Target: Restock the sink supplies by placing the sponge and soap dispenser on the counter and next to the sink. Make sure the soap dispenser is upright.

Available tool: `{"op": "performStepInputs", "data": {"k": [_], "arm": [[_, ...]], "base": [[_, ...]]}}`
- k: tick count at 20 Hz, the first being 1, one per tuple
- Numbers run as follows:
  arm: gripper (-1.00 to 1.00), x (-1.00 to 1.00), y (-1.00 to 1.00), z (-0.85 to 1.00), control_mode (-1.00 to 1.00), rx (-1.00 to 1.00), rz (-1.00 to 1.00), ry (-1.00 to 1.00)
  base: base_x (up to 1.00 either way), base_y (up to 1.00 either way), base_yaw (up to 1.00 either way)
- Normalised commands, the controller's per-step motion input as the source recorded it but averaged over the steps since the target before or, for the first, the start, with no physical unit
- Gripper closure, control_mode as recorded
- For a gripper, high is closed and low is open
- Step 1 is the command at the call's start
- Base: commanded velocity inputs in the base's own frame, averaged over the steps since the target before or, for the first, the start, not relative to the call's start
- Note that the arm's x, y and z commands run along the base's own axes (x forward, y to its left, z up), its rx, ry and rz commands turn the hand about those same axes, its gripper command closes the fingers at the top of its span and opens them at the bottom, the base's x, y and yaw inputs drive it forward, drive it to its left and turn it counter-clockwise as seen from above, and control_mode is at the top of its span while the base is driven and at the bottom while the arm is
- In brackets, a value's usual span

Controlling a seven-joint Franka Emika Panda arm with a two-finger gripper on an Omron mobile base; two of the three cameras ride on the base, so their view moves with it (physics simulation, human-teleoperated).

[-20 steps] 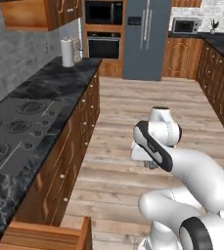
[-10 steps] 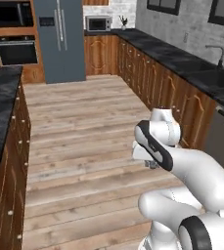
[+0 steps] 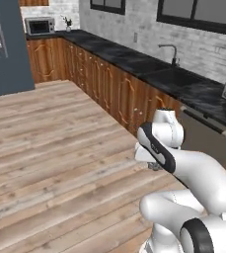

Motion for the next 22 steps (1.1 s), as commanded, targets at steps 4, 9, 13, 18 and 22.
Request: {"op": "performStepInputs", "data": {"k": [4, 9, 13, 18, 22], "arm": [[1.0, 0.0, 0.0, 0.0, 1.0, 0.0, 0.0, 0.0], [1.0, 0.0, 0.0, 0.0, 1.0, 0.0, 0.0, 0.0], [1.0, 0.0, 0.0, 0.0, 1.0, 0.0, 0.0, 0.0], [1.0, 0.0, 0.0, 0.0, 1.0, 0.0, 0.0, 0.0], [1.0, 0.0, 0.0, 0.0, 1.0, 0.0, 0.0, 0.0]], "base": [[0.98, 0.0, -0.5], [1.0, 0.0, -0.49], [1.0, 0.01, -0.49], [1.0, 0.21, -0.48], [1.0, 0.47, -0.44]]}}
